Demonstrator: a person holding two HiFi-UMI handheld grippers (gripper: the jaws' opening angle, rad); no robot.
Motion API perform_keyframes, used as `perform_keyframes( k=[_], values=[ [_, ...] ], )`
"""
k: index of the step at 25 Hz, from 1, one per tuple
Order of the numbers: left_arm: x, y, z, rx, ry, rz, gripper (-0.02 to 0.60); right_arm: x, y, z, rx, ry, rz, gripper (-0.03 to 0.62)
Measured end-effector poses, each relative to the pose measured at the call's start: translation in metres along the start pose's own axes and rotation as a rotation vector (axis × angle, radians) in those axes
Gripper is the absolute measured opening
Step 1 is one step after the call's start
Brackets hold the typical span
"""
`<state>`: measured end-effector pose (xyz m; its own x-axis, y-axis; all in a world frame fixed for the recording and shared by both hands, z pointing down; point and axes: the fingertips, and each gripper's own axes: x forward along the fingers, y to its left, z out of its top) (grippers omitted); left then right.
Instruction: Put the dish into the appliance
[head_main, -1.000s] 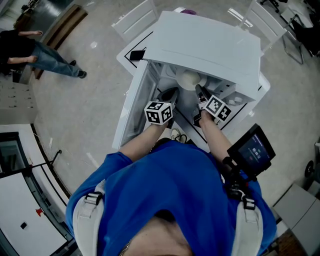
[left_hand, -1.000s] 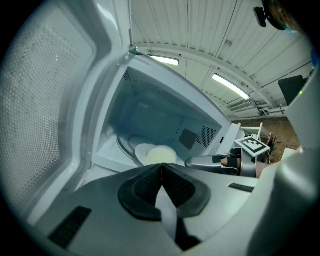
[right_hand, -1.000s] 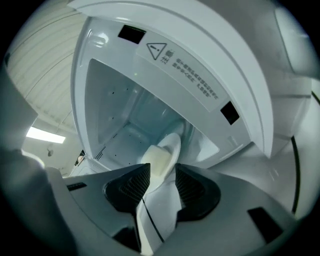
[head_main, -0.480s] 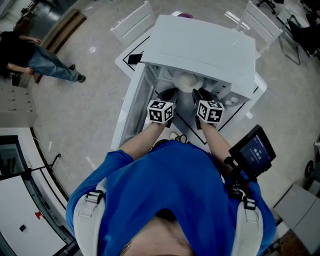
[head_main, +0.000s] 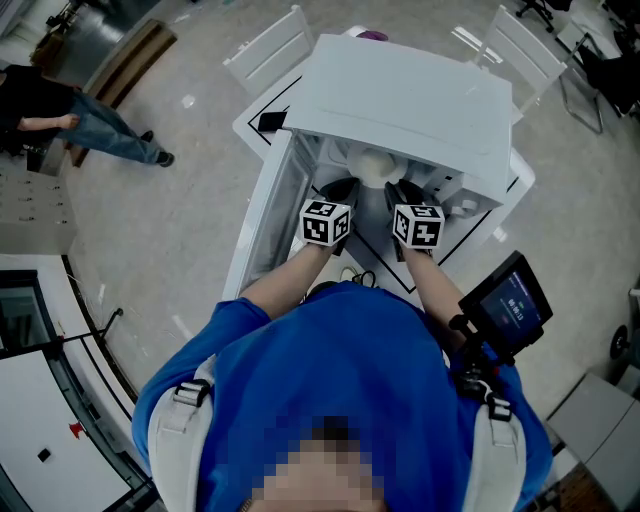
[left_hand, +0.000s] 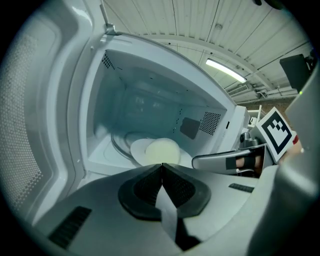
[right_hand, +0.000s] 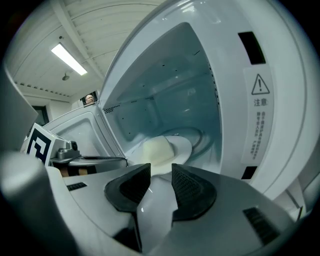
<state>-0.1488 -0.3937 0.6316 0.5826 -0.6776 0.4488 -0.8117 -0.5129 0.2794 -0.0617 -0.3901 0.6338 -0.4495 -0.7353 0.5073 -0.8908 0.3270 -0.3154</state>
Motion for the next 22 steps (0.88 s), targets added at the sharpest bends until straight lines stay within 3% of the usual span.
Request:
perform_keyframes(
  k=[22],
  values=[
    [0.010,0.005,0.015,0.014,0.020,0.000,0.007,0.004,0.001,0.014,-0.034,0.012,-0.020,0.130]
  ],
)
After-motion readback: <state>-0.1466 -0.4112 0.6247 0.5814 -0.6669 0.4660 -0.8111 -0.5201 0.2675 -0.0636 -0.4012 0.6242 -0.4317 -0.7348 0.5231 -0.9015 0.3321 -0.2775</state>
